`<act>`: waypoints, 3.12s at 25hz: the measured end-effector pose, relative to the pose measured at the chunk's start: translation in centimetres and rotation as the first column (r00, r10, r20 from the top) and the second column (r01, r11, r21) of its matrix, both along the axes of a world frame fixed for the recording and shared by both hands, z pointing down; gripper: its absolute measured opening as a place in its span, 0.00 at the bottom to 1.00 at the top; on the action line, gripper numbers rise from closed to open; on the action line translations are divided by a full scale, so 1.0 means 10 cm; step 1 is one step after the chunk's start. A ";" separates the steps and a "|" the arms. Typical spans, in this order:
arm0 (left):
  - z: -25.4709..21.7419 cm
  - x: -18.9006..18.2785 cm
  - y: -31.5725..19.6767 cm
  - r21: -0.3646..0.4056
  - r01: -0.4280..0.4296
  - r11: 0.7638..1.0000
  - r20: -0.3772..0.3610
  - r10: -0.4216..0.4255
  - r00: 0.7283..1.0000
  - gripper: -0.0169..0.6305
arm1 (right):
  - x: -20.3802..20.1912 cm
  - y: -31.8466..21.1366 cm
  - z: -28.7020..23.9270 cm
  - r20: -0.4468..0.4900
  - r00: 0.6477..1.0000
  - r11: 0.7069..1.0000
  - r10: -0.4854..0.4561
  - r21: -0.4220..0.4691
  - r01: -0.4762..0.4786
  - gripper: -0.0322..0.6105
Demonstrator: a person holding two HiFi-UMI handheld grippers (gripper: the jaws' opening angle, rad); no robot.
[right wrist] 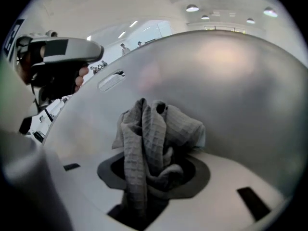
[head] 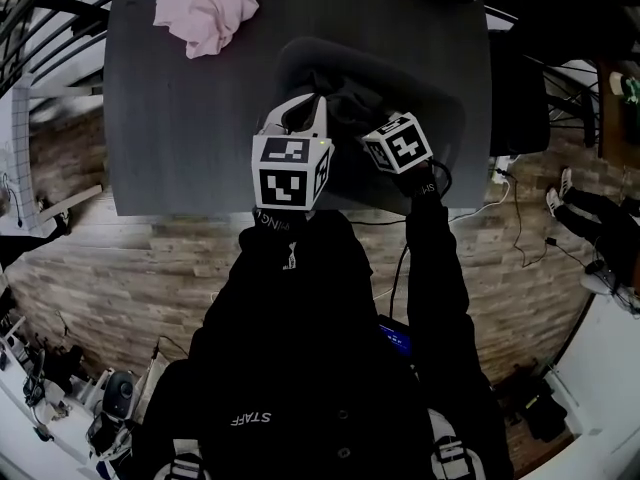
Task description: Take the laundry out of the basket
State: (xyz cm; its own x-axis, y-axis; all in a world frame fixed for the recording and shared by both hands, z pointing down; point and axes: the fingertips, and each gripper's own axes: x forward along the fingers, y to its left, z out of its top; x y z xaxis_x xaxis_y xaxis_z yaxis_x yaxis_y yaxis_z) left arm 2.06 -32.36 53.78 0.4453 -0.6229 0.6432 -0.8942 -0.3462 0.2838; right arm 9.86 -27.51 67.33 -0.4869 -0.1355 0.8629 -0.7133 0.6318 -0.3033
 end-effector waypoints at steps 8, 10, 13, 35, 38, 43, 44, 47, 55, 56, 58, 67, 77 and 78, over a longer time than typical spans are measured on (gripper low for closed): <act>-0.38 -0.12 0.18 0.096 0.025 0.995 -0.027 -0.023 0.999 0.03 | 0.03 0.01 -0.74 0.014 0.998 0.971 0.058 0.230 -0.060 0.35; -0.50 -0.17 0.22 0.128 0.036 0.991 -0.033 -0.032 0.999 0.03 | 0.05 0.01 -0.94 0.009 0.997 0.955 0.071 0.289 -0.070 0.35; -0.70 -0.24 0.28 0.177 0.053 0.983 -0.041 -0.047 0.998 0.03 | 0.08 0.05 -1.27 0.019 0.994 0.926 0.107 0.363 -0.106 0.35; -2.07 -0.55 0.58 0.486 0.133 0.864 -0.101 -0.096 0.990 0.03 | 0.31 0.41 -3.33 0.320 0.863 0.512 0.391 0.704 -0.492 0.35; -2.18 -0.52 0.60 0.507 0.127 0.852 -0.109 -0.083 0.991 0.03 | 0.31 0.45 -3.52 0.345 0.853 0.467 0.392 0.725 -0.507 0.35; -2.42 -0.41 0.60 0.552 0.106 0.827 -0.113 -0.052 0.992 0.03 | 0.32 0.49 -3.86 0.388 0.840 0.384 0.380 0.760 -0.525 0.35; -2.46 -0.40 0.61 0.560 0.103 0.822 -0.113 -0.047 0.992 0.03 | 0.32 0.50 -3.92 0.399 0.836 0.369 0.378 0.763 -0.531 0.35; -2.58 -0.36 0.62 0.584 0.095 0.806 -0.117 -0.032 0.993 0.03 | 0.34 0.54 -4.10 0.431 0.819 0.324 0.379 0.767 -0.554 0.35; -2.87 -0.30 0.60 0.635 0.082 0.768 -0.136 0.006 0.991 0.03 | 0.41 0.60 -4.49 0.509 0.770 0.218 0.383 0.761 -0.611 0.35; -2.89 -0.29 0.59 0.639 0.078 0.765 -0.134 0.011 0.991 0.03 | 0.41 0.60 -4.52 0.513 0.768 0.212 0.384 0.760 -0.614 0.35; -2.91 -0.29 0.59 0.652 0.069 0.755 -0.121 0.014 0.992 0.03 | 0.41 0.60 -4.55 0.522 0.761 0.197 0.387 0.759 -0.621 0.35; -3.06 -0.19 0.53 0.675 0.039 0.737 -0.128 0.065 0.990 0.03 | 0.47 0.55 -4.62 0.536 0.738 0.142 0.409 0.762 -0.632 0.35; -3.06 -0.15 0.49 0.682 0.016 0.731 -0.117 0.086 0.989 0.03 | 0.45 0.52 -4.62 0.525 0.742 0.126 0.416 0.775 -0.619 0.35; -3.06 -0.15 0.49 0.681 0.016 0.733 -0.116 0.086 0.989 0.03 | 0.45 0.53 -4.62 0.524 0.743 0.126 0.417 0.776 -0.618 0.35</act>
